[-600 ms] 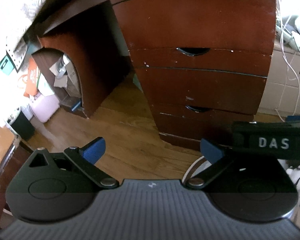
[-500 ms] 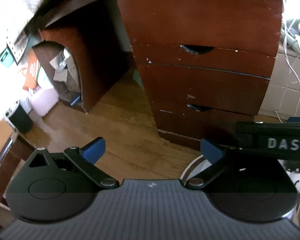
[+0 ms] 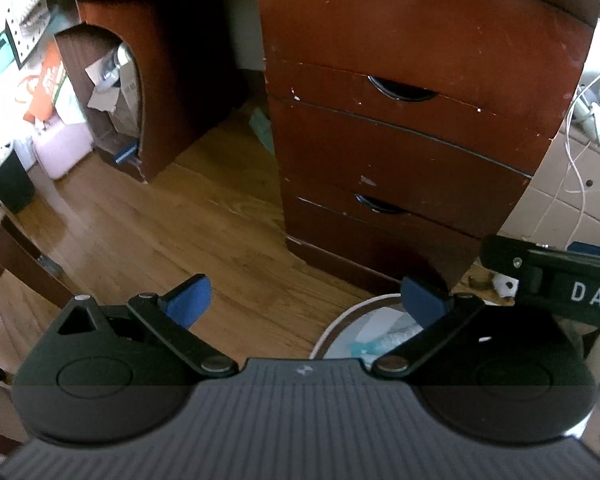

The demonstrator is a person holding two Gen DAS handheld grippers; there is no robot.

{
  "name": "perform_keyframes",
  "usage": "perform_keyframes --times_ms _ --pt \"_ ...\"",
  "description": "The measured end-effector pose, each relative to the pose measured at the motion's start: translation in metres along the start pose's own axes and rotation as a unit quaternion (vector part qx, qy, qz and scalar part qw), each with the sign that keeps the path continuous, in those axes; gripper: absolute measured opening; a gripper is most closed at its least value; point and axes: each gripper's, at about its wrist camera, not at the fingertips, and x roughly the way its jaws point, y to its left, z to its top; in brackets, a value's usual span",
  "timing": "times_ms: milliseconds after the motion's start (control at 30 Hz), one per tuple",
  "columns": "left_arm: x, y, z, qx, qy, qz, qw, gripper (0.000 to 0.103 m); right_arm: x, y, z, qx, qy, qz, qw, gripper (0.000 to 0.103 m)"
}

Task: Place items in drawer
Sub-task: 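Move both tools toward the wooden dresser drawers, then bring the left gripper to the curved handle of the dresser drawer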

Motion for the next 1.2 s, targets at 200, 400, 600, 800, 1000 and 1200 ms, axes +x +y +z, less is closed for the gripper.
perform_keyframes --times_ms 200,400,600,800,1000,1200 --pt "0.007 0.007 0.006 -0.02 0.013 -0.006 0.9997 0.103 -0.005 -0.003 0.002 -0.011 -0.018 -0.001 1.0 0.099" --pt "0.013 0.023 0.001 -0.099 0.035 -0.067 0.9922 0.103 -0.004 -0.012 0.002 -0.021 -0.024 -0.015 0.999 0.099" --pt "0.023 0.034 0.013 -0.148 0.065 -0.111 0.9806 0.095 -0.003 -0.003 -0.002 -0.115 -0.052 -0.039 0.991 0.091" --pt "0.041 0.04 0.02 -0.192 0.062 -0.173 0.964 0.092 0.028 0.032 -0.024 -0.294 -0.079 -0.185 0.934 0.07" --pt "0.045 0.024 0.037 -0.17 0.056 -0.182 0.9669 0.072 0.056 0.06 -0.062 -0.463 -0.101 -0.272 0.838 0.076" --pt "0.072 0.028 0.064 -0.149 0.018 -0.189 0.9704 0.07 0.102 0.061 -0.085 -0.629 -0.148 -0.365 0.67 0.087"
